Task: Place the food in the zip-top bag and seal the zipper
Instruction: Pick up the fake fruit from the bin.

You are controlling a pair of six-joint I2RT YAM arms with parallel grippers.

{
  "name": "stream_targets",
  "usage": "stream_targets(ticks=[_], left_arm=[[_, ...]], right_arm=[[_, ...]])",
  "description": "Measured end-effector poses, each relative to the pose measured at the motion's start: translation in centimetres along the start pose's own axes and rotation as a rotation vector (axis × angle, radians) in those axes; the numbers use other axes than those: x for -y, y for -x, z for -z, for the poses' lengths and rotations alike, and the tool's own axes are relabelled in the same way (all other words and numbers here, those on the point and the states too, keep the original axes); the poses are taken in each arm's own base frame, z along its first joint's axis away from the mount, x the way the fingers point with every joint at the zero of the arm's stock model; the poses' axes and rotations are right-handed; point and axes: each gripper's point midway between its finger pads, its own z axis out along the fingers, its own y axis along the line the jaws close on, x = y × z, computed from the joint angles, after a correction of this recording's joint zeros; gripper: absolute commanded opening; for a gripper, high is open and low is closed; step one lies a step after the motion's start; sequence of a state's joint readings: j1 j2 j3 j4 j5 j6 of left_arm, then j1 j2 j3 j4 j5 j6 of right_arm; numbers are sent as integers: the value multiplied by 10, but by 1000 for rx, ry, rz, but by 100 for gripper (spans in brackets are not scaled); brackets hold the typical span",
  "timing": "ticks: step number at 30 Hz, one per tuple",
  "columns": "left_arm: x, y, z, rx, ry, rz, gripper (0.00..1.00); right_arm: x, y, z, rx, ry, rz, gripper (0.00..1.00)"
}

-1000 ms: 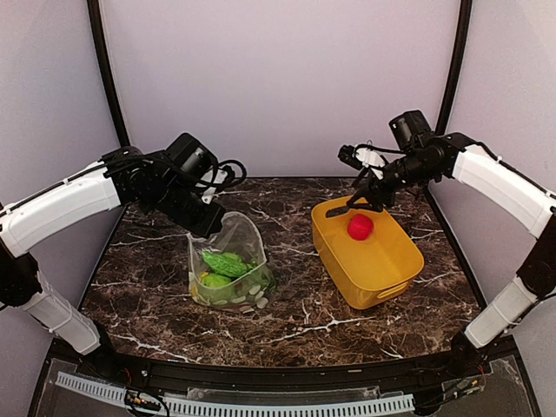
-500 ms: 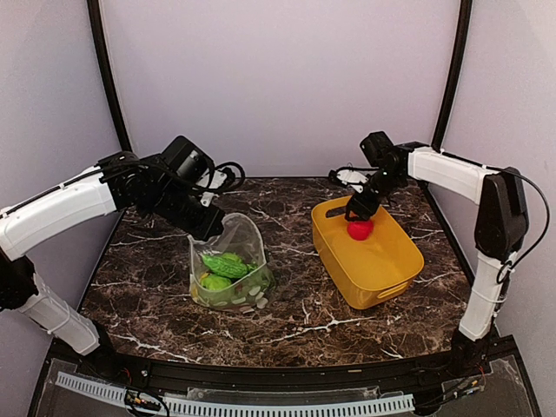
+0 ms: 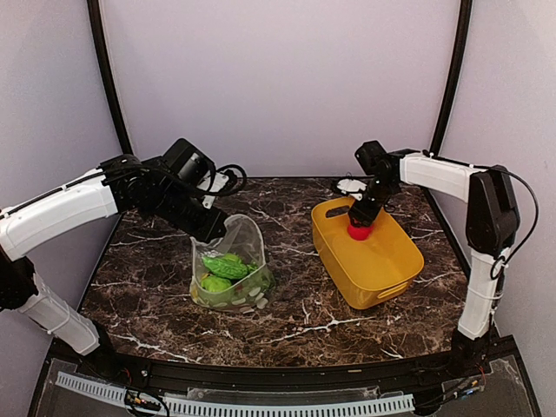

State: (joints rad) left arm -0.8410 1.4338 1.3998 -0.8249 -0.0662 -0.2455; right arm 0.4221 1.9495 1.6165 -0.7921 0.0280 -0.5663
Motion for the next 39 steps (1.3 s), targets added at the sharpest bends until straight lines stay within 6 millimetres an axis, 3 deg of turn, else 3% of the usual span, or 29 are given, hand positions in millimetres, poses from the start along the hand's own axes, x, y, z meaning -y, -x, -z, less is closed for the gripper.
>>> stream_targets(ticks=[12, 31, 39], left_arm=[[3, -1, -3, 1, -17, 1, 1], [4, -3, -6, -4, -24, 2, 1], [4, -5, -7, -2, -26, 11, 1]], right_arm=[[-1, -13, -31, -72, 3, -15, 68], [-3, -15, -35, -101, -14, -40, 73], [-6, -15, -36, -99, -7, -52, 51]])
